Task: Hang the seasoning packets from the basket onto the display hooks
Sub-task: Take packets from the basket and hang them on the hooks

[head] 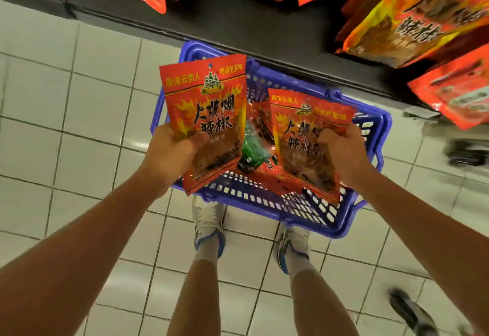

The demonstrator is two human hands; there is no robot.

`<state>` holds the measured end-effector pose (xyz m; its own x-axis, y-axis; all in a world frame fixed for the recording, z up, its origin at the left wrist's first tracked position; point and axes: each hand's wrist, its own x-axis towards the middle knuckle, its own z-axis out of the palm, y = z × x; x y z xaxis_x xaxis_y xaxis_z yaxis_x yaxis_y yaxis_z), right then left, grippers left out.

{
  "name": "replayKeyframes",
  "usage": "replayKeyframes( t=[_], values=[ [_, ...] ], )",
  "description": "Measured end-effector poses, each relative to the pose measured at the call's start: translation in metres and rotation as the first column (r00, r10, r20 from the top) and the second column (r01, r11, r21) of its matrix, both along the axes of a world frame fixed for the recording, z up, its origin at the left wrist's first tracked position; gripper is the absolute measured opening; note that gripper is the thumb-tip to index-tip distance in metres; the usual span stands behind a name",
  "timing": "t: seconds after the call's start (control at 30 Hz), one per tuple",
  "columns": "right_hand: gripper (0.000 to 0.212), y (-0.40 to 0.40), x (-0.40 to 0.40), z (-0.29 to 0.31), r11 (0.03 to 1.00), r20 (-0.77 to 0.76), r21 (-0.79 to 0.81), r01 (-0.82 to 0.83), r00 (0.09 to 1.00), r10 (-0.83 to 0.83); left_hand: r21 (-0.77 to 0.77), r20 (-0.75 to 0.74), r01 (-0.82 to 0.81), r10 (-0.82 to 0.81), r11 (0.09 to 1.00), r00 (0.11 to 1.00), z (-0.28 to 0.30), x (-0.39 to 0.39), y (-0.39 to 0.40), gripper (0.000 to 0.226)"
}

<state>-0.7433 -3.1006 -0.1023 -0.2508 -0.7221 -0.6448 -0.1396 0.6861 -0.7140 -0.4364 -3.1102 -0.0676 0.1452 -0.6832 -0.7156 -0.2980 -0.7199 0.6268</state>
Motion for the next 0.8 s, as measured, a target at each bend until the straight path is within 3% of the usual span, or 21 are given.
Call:
replayKeyframes(
  t=[0.1,0.17,0.27,0.37,0.43,0.53,0.67,0.8],
  values=[
    [0.017,-0.008,-0.006,0.071,0.992,0.200,0.044,0.121,0.971,-0.128,0.026,-0.099,0.020,-0.018,0.999,0.995,0.065,-0.013,-0.001,0.016],
    [0.024,-0.015,-0.009,0.128,0.992,0.259,-0.023,0.125,0.959,-0.115,-0.002,-0.135,0.032,-0.032,0.999,0.990,0.112,-0.021,-0.007,0.016],
    [0.014,-0.028,-0.012,0.226,0.968,0.149,-0.229,0.104,0.986,-0.071,-0.101,-0.193,0.057,-0.076,0.993,0.978,0.194,-0.030,-0.018,0.011],
    [0.018,-0.040,-0.013,0.332,0.918,0.030,-0.389,0.072,0.997,-0.065,-0.229,-0.182,0.087,-0.130,0.970,0.975,0.281,-0.033,-0.032,0.041],
    [0.021,-0.044,-0.018,0.408,0.874,0.021,-0.476,0.097,0.995,-0.099,-0.307,-0.191,0.085,-0.149,0.948,0.970,0.347,-0.033,-0.044,0.050],
    [0.022,-0.043,-0.028,0.520,0.799,0.021,-0.583,0.148,0.986,-0.167,-0.420,-0.270,0.061,-0.189,0.905,0.944,0.446,-0.030,-0.061,0.007],
    [0.016,-0.036,-0.033,0.650,0.686,-0.080,-0.719,0.115,0.966,-0.246,-0.544,-0.315,0.076,-0.288,0.835,0.904,0.568,-0.039,-0.083,0.010],
    [0.010,-0.020,-0.037,0.755,0.510,-0.036,-0.844,0.167,0.931,-0.364,-0.755,-0.242,0.104,-0.422,0.648,0.874,0.683,-0.060,-0.098,0.008]
  ],
)
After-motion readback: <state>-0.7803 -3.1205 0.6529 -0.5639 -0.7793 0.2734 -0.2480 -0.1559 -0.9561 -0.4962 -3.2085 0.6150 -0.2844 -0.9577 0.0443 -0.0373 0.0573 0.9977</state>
